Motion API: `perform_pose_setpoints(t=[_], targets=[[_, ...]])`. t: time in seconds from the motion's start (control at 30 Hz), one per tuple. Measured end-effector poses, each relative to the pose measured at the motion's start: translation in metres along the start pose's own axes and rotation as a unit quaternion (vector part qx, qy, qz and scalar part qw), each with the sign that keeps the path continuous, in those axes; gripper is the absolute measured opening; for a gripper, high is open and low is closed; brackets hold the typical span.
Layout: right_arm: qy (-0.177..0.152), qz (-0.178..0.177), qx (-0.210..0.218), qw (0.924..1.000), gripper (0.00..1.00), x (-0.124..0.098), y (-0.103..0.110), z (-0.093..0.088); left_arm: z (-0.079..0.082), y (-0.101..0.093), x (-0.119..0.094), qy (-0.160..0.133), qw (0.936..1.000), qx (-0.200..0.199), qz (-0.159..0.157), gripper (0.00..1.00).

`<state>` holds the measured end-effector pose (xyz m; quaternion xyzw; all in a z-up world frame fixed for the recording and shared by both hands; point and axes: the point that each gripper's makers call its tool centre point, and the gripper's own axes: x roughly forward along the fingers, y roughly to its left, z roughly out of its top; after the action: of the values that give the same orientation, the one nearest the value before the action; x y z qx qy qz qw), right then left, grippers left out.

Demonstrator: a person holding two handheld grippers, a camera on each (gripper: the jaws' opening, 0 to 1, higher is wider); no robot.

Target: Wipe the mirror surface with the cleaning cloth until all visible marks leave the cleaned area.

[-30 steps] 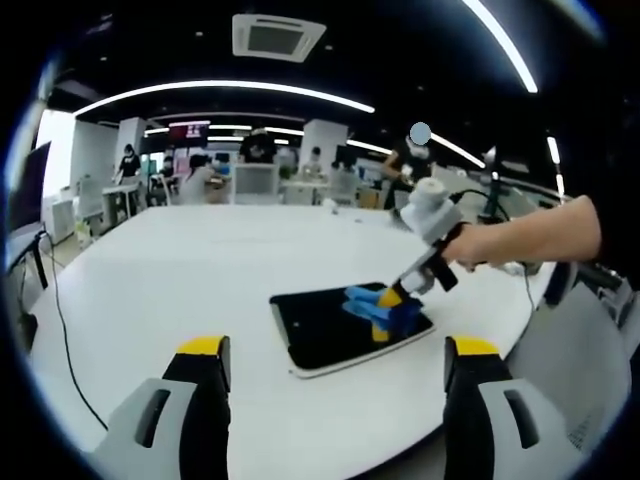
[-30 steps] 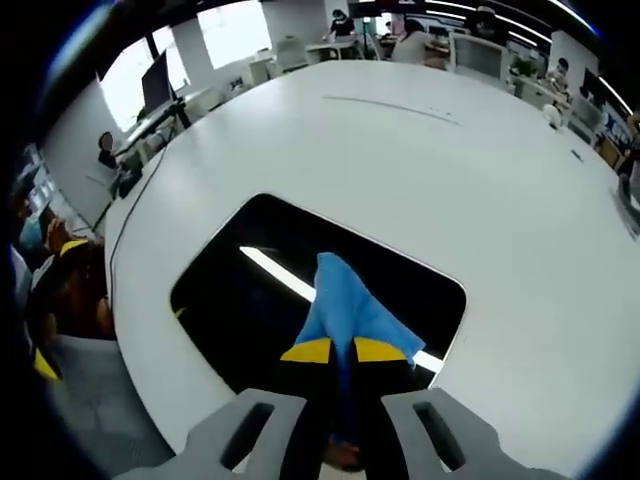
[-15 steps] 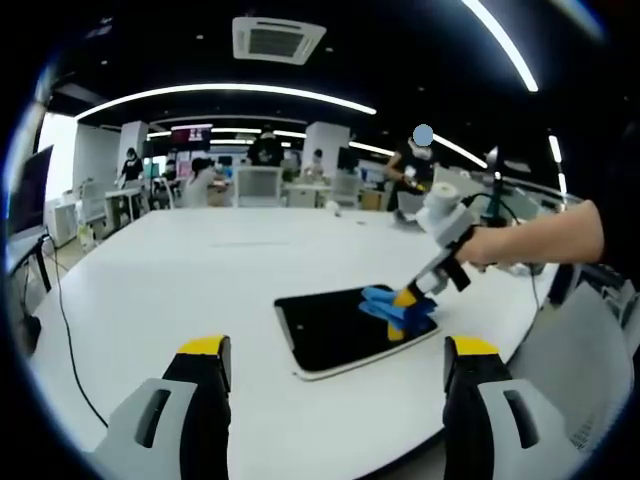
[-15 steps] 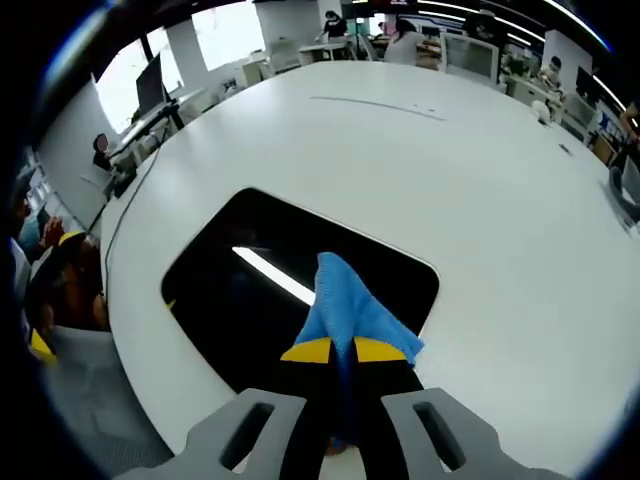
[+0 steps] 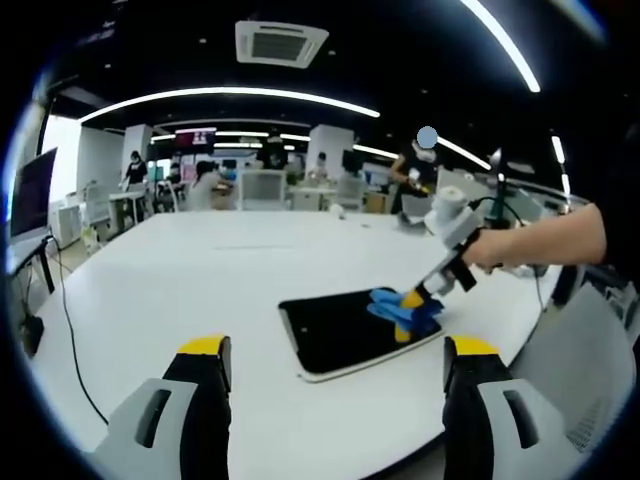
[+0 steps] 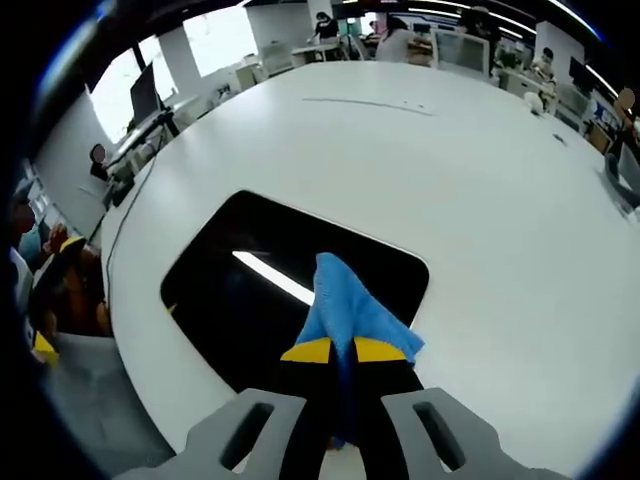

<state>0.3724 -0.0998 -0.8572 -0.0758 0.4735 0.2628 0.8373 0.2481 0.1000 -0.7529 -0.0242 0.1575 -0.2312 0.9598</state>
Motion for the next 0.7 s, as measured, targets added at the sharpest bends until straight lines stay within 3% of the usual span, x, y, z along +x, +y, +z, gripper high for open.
perform_pose_setpoints(t=[0.33,0.7], targets=[[-0.002,0.004,0.0,1.0,0.01,-0.003,-0.003,-0.003,0.0,-0.001,0.001,0.002,1.0,0.002,-0.003,0.87],[-0.013,0.016,0.068,0.9975,0.01,-0.009,-0.012,-0.009,-0.002,-0.003,0.002,0.01,0.9999,0.011,-0.008,0.86]])
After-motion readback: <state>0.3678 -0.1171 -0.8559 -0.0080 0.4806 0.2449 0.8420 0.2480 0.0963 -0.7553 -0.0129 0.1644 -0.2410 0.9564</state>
